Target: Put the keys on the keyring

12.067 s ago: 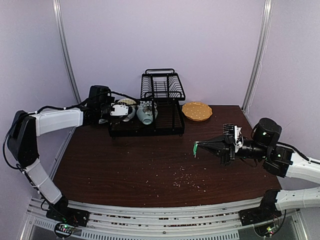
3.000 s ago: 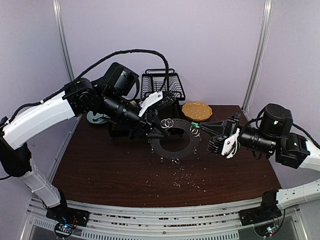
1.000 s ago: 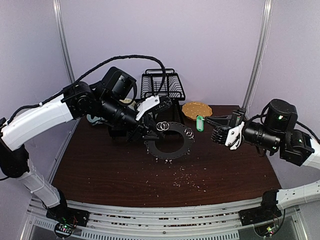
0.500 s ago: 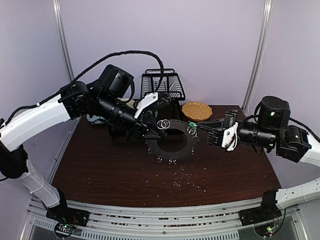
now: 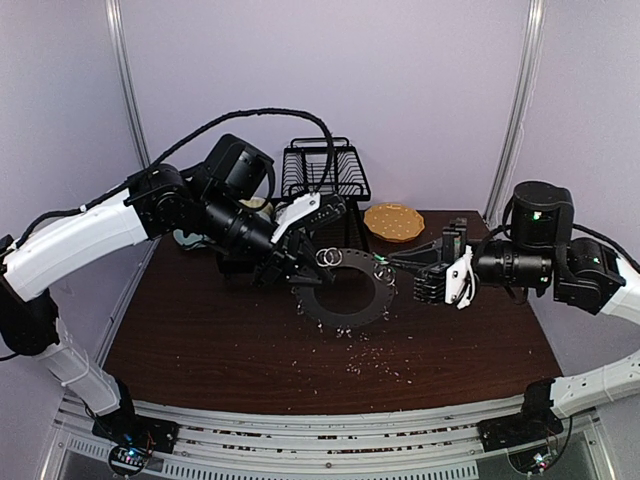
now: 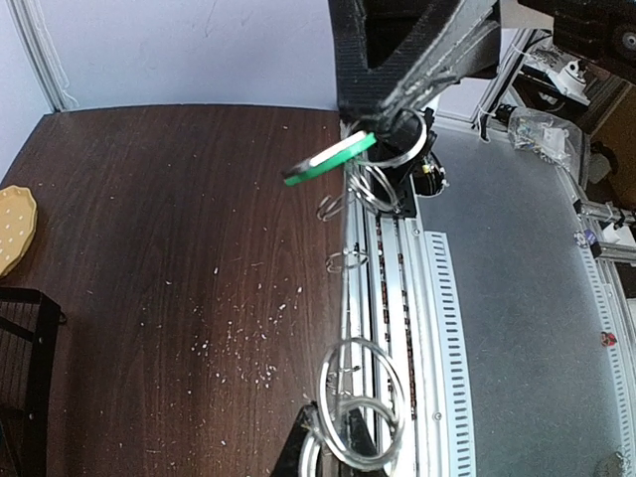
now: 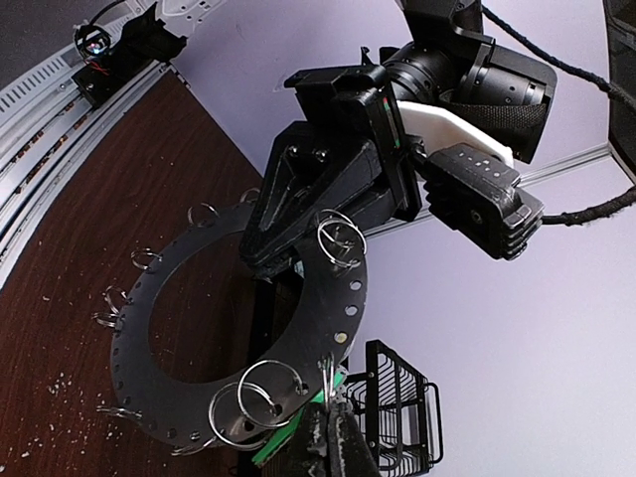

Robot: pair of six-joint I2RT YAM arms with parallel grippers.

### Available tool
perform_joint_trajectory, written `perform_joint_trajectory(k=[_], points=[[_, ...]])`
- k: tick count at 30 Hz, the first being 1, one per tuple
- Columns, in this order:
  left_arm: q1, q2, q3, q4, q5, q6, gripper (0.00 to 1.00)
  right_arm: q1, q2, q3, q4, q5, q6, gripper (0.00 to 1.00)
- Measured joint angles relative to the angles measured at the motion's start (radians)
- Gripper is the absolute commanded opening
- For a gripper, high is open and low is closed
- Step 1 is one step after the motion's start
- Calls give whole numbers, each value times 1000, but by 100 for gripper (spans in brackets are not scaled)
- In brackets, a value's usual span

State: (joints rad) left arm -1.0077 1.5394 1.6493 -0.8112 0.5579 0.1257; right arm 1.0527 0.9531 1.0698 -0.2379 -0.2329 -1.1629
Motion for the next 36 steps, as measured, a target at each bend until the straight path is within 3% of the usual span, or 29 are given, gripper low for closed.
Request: perform_joint_trajectory(k=[6, 11, 17, 23, 28, 32, 36], points=[[4, -19, -71, 26, -7, 8, 0, -19, 8, 6, 19, -11, 114, 0], [105, -54, -351, 103, 64, -44, 0, -84, -34, -35, 75, -13, 230, 0], [190, -3, -678, 292, 142, -208, 0, -98, -90, -81, 98, -26, 298, 0], [210, 109, -760, 502, 270, -343, 0, -99, -86, -82, 97, -49, 307, 0], [262, 193, -772, 598, 332, -391, 26, -99, -72, -96, 92, -88, 309, 0], [306, 247, -768, 571, 245, -376, 46, -99, -59, -101, 82, -126, 323, 0], [317, 201, -763, 541, 94, -355, 50, -99, -59, -101, 82, -182, 329, 0]])
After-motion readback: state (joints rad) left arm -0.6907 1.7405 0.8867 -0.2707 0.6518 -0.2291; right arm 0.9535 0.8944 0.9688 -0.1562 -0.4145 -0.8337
